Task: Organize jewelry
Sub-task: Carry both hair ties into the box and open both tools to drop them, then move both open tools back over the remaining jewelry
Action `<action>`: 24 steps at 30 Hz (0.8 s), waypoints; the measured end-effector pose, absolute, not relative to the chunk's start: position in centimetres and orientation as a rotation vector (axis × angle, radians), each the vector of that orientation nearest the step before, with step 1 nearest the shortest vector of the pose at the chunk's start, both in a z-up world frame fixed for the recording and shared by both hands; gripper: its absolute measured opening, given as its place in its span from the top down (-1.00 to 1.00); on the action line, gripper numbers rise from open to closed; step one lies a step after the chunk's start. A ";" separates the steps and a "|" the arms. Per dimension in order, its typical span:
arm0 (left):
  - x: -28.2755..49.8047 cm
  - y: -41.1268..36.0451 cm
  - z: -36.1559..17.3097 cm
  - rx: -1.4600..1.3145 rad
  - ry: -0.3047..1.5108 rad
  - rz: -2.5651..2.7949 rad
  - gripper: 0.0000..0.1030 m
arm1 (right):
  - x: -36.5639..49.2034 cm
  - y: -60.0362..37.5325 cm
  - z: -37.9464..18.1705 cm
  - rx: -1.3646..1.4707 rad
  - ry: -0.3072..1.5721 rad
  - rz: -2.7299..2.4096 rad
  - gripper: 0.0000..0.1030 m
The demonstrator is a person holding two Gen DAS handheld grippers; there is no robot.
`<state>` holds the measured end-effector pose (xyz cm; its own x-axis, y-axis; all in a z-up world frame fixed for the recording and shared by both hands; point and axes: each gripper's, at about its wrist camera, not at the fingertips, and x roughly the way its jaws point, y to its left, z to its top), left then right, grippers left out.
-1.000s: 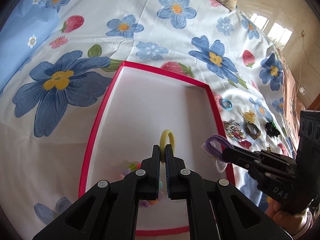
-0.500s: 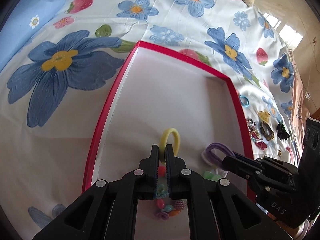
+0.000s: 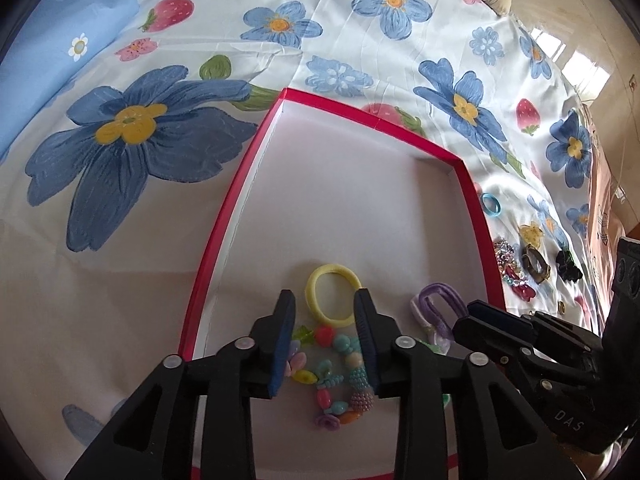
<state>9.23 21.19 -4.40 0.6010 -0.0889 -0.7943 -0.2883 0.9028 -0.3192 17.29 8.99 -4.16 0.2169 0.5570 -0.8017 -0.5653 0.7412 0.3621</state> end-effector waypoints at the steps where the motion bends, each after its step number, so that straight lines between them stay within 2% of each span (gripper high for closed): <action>1: 9.0 21.1 -4.2 -0.444 0.922 0.121 0.35 | 17.2 8.9 -4.0 -0.008 1.103 0.777 0.45; 6: 7.9 20.6 -2.7 -0.438 0.894 0.117 0.18 | 17.0 7.9 -2.8 0.013 1.078 0.767 0.38; 9: 7.3 20.0 -1.9 -0.430 0.882 0.111 0.00 | 16.9 6.8 -1.9 0.033 1.057 0.751 0.31; 13: 6.6 18.8 -0.8 -0.416 0.868 0.095 -0.17 | 16.7 5.0 -0.9 0.059 1.034 0.720 0.15; 24: 6.9 14.8 0.6 -0.358 0.869 0.008 -0.25 | 16.1 -1.9 0.4 0.113 1.005 0.590 0.12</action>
<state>6.85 14.77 0.65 0.6495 -0.1373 -0.7479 -0.1512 0.9406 -0.3040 16.11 -1.93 0.42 0.3951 0.5144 -0.7611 -0.4135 0.8394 0.3527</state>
